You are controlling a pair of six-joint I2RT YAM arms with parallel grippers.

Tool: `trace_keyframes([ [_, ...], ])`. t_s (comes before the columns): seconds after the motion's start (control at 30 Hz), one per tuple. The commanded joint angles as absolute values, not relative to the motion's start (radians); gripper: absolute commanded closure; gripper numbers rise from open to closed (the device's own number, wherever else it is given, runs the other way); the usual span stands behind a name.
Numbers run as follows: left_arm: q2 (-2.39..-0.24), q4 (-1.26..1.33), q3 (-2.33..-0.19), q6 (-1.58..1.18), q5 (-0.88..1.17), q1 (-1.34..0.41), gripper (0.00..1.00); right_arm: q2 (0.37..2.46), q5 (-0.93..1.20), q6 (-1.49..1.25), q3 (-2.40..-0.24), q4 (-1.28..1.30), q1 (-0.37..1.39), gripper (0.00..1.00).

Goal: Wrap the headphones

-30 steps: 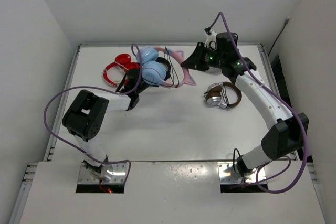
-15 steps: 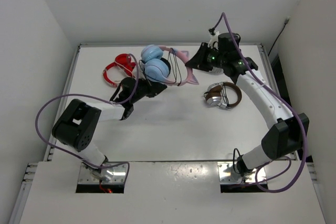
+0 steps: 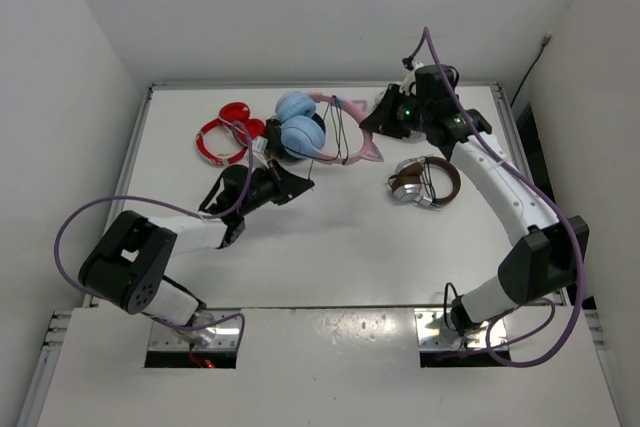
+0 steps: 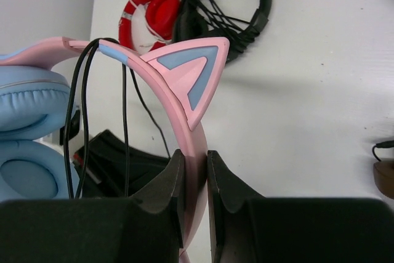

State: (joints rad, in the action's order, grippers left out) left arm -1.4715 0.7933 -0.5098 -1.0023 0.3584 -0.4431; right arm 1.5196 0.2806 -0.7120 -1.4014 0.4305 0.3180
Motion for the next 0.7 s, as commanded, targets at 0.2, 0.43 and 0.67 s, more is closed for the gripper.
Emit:
trace_keyframes([
  [0.2, -1.388, 0.770, -0.428, -1.101, 0.383, -0.524, 1.00, 1.520, 0.157, -0.755, -1.411, 0.356, 0.311, 1.00],
  [0.43, -1.368, 0.770, -0.397, -1.101, 0.383, -0.565, 1.00, 1.563, 0.104, -0.784, -1.422, 0.367, 0.322, 1.00],
  [0.67, -1.368, 0.779, -0.429, -1.091, 0.393, -0.636, 1.00, 1.595, -0.027, -0.787, -1.421, 0.387, 0.351, 1.00],
])
